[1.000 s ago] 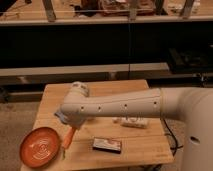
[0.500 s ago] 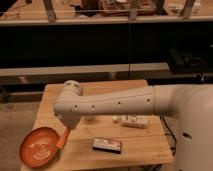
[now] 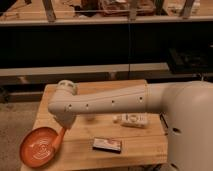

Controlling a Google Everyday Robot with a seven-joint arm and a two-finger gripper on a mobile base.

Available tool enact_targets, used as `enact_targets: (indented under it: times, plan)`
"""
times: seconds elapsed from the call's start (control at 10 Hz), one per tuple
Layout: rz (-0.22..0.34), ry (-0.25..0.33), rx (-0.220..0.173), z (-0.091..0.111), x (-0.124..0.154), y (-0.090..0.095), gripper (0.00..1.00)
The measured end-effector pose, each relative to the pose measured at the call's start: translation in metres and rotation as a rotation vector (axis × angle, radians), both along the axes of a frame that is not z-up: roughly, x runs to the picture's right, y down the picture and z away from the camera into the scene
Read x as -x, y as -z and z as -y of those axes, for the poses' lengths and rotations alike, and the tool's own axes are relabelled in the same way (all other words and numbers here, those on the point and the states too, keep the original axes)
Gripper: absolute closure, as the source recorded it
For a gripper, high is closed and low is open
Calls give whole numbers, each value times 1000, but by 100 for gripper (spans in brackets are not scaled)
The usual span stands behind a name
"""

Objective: Place the pepper in the ceramic bowl

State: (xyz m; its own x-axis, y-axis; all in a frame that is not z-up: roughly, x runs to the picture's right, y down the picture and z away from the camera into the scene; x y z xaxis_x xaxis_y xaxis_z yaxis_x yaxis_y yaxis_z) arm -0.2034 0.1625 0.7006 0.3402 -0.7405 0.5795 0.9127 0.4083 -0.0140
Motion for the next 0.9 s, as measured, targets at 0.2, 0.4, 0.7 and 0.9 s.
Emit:
enact_targets:
  times: [0.2, 0.4, 0.7, 0.9]
  plan:
    - [9, 8, 1, -1, 9, -1, 85]
    - [12, 12, 3, 0, 13, -4, 85]
    - [22, 29, 5, -3, 23, -9, 85]
    - [31, 39, 3, -4, 29, -9, 85]
